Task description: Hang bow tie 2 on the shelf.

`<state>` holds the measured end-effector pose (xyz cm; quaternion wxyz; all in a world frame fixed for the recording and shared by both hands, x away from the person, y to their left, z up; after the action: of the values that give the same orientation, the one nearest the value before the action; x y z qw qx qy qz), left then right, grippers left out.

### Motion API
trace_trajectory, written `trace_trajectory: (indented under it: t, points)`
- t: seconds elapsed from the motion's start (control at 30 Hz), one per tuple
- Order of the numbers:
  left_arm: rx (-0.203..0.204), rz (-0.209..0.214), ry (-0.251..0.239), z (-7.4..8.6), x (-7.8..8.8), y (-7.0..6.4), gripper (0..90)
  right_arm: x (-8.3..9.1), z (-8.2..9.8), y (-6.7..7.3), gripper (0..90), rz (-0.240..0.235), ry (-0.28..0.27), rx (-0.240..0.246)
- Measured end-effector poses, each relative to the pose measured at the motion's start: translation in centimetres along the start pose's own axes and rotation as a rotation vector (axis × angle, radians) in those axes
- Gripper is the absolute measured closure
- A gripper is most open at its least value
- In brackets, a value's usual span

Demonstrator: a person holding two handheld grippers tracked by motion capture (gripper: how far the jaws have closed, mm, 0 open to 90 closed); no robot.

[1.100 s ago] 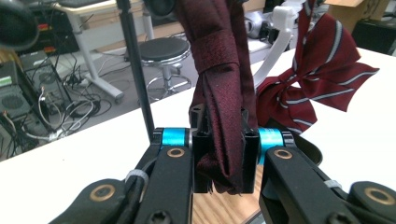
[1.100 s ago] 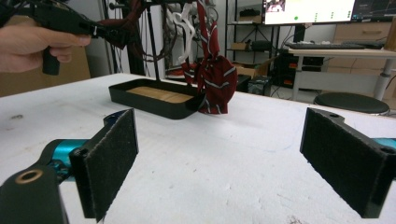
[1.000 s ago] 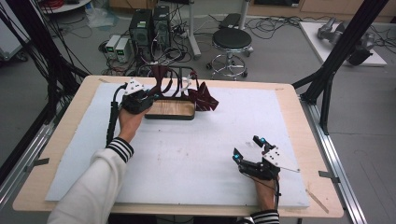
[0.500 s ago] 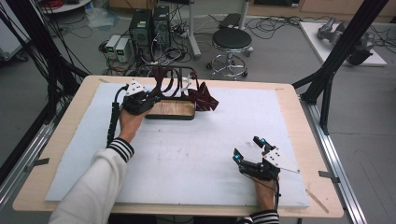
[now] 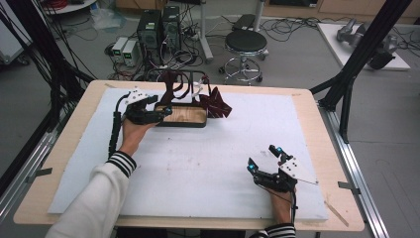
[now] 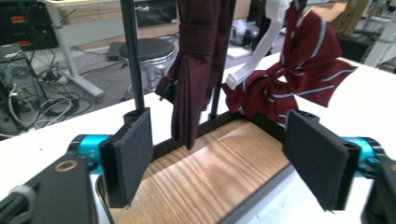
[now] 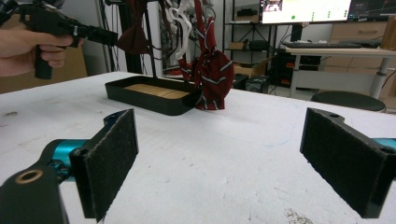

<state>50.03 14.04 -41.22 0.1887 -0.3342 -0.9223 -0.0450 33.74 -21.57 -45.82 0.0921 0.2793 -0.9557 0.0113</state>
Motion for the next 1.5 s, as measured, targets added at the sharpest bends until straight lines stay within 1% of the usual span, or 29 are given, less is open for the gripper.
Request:
trace_trajectory:
  t: [0.03,0.07,0.1,0.17,0.2,0.23,0.27,0.33,0.37,0.4,0.43,0.5,0.53,0.57,0.6,0.63,0.67,0.7,0.8,0.83,0.93,0.97,1.0,1.03,1.1,1.2,1.27,1.37,1.5]
  points:
    - [0.0,0.0,0.0,0.0,0.0,0.0,23.2,0.0,0.0,0.0,10.6,0.0,0.0,0.0]
    - [-0.009,0.016,-0.017,0.1,0.5,-0.2,19.8,0.0,0.0,-0.1,10.6,0.001,-0.003,0.001]
    - [-0.009,0.016,-0.017,0.1,0.5,-0.2,18.6,0.0,0.0,-0.1,10.6,0.001,-0.003,0.001]
    - [-0.019,0.039,-0.033,0.3,1.1,-0.3,18.0,0.0,0.0,0.0,10.6,0.001,-0.002,-0.002]
    - [-0.036,0.046,-0.042,0.4,1.7,-0.4,17.3,0.0,0.0,-0.1,10.6,0.002,-0.003,0.003]
    - [-0.036,0.046,-0.042,0.4,1.7,-0.4,16.4,0.0,0.0,0.0,10.6,0.001,0.0,-0.002]
    - [-0.064,0.062,-0.053,0.6,2.5,-0.6,15.6,0.0,0.0,0.0,10.6,0.004,-0.001,0.0]
    - [-0.065,0.073,-0.057,0.7,2.9,-0.7,14.0,0.0,0.0,0.0,10.6,0.006,-0.001,0.002]
    - [-0.069,0.081,-0.069,0.8,3.3,-0.8,14.0,0.0,0.0,0.0,10.6,0.006,-0.001,0.002]
    - [-0.089,0.084,-0.092,1.0,4.4,-1.2,13.8,0.0,0.0,0.0,10.6,0.006,-0.002,0.0]
    - [-0.089,0.084,-0.092,1.0,4.4,-1.2,13.8,0.0,0.0,0.0,10.6,0.006,-0.002,0.0]
    - [-0.11,0.09,-0.122,1.3,5.6,-1.8,13.7,0.0,0.0,0.0,10.6,0.006,-0.002,0.001]
    - [-0.131,0.093,-0.148,1.8,6.9,-2.3,13.8,0.0,0.0,0.0,10.6,0.008,-0.002,0.001]
    - [-0.131,0.093,-0.148,1.8,6.9,-2.3,13.8,0.0,0.0,0.0,10.6,0.008,-0.002,0.001]
    - [-0.14,0.095,-0.17,2.4,7.9,-2.6,13.8,0.0,0.0,0.0,10.6,0.007,-0.002,0.001]
    - [-0.14,0.095,-0.17,2.4,7.9,-2.6,13.8,0.0,0.0,0.0,10.6,0.007,-0.002,0.001]
    - [-0.143,0.098,-0.184,3.1,9.0,-3.0,13.8,0.0,0.0,0.0,10.6,0.007,-0.002,-0.001]
    - [-0.143,0.098,-0.184,3.1,9.0,-3.0,13.8,0.0,0.0,0.0,10.6,0.007,-0.002,-0.001]
    - [-0.122,0.093,-0.221,4.4,11.1,-3.3,13.8,0.0,0.0,0.1,10.6,0.009,0.0,0.006]
    - [-0.122,0.093,-0.221,4.4,11.1,-3.3,13.8,0.0,0.0,0.1,10.6,0.01,0.0,0.007]
    - [-0.117,0.078,-0.233,5.8,12.8,-3.3,13.8,0.1,0.0,0.0,10.6,0.017,-0.004,0.011]
    - [-0.117,0.078,-0.233,5.8,12.8,-3.3,13.8,0.1,0.0,0.0,10.6,0.016,-0.006,0.01]
    - [-0.103,0.074,-0.235,6.5,13.4,-3.3,13.8,0.1,0.0,0.0,10.6,0.016,-0.004,0.011]
    - [-0.103,0.074,-0.235,6.5,13.4,-3.3,13.8,0.1,0.0,0.0,10.6,0.016,-0.004,0.011]
    - [-0.091,0.06,-0.241,7.5,14.1,-3.2,13.8,0.1,0.0,0.0,10.6,0.016,-0.005,0.011]
    - [-0.079,0.041,-0.245,8.5,14.7,-2.9,13.8,0.1,0.0,0.0,10.6,0.019,-0.007,0.01]
    - [-0.076,0.033,-0.252,8.7,15.0,-2.8,13.8,0.1,0.0,0.0,10.6,0.018,-0.006,0.008]
    - [-0.079,0.036,-0.255,8.9,15.0,-2.7,13.8,0.1,0.0,0.0,10.6,0.021,-0.005,0.013]
    - [-0.056,0.04,-0.259,9.5,14.7,-2.6,13.8,0.1,0.0,0.0,10.6,0.021,-0.004,0.01]
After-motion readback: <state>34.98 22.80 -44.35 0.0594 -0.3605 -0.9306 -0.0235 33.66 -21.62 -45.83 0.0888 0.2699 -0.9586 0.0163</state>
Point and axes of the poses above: each handheld gripper's, and its own axes: x roughly backward along the jaws, z roughly out of its underside, y roughly to its left, the point moved 8 cm from there along -x, roughly forward along the jaws, and after that the axes turned 7 degrees about y, right-handed, at the moved point
